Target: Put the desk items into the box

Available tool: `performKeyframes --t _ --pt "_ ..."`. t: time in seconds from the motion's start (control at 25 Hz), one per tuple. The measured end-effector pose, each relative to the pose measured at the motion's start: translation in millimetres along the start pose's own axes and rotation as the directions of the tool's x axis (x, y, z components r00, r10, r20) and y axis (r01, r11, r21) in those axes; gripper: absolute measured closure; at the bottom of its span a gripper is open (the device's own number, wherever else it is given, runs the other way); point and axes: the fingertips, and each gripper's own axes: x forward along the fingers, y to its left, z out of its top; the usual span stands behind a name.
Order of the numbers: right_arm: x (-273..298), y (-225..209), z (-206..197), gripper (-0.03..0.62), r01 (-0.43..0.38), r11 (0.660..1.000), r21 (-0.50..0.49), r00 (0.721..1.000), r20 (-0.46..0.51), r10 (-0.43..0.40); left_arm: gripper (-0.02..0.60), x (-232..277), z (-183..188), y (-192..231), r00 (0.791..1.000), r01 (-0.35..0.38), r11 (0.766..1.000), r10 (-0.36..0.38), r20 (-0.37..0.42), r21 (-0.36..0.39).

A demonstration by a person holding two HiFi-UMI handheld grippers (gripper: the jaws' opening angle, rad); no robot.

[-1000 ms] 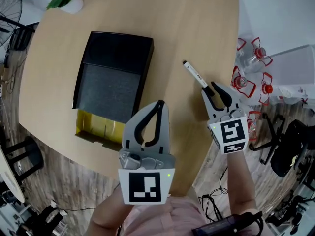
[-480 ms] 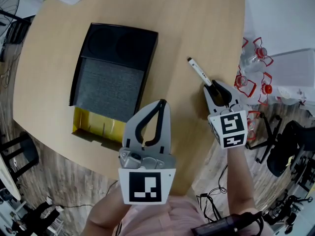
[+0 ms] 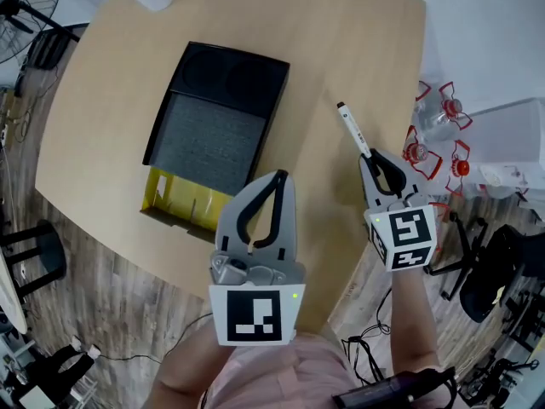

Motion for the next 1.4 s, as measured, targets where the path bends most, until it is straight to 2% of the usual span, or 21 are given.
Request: performKeyframes --t 0.16,0.32,0.48,0.6,0.72,0.96,1.28,1.4 --pt "-41.2 6.4 27.1 0.528 -0.012 1.0 -0.012 0.997 0.076 0.013 0.571 -23.7 13.7 -11.4 0.998 -0.051 0.999 0.051 0.042 -0.02" --pt "-77.4 19.5 49.1 0.528 -0.026 0.999 -0.033 0.991 0.127 0.03 0.572 -55.0 26.2 -12.6 0.99 -0.111 0.991 0.117 0.081 -0.079" --pt "-99.5 35.2 68.1 0.528 -0.048 0.996 -0.071 0.985 0.163 0.059 0.571 -83.5 34.2 -11.9 0.98 -0.155 0.985 0.162 0.111 -0.076" --pt "-113.5 51.0 76.9 0.528 -0.072 0.992 -0.103 0.979 0.183 0.09 0.571 -110.5 37.6 -6.8 0.968 -0.212 0.972 0.224 0.116 -0.103" --pt "-123.4 68.7 86.4 0.528 -0.098 0.986 -0.137 0.971 0.204 0.125 0.571 -138.0 43.2 9.8 0.946 -0.283 0.952 0.297 0.133 -0.113" --pt "-126.6 115.9 109.3 0.528 -0.168 0.963 -0.213 0.949 0.23 0.216 0.572 -192.2 48.5 46.8 0.886 -0.414 0.901 0.432 0.172 -0.128" --pt "-117.6 188.0 137.7 0.528 -0.264 0.914 -0.307 0.91 0.234 0.341 0.571 -249.4 38.2 83.8 0.816 -0.528 0.834 0.551 0.175 -0.162" --pt "-110.0 212.5 142.6 0.528 -0.296 0.898 -0.327 0.898 0.224 0.378 0.571 -264.8 32.7 97.0 0.796 -0.558 0.812 0.582 0.167 -0.169"
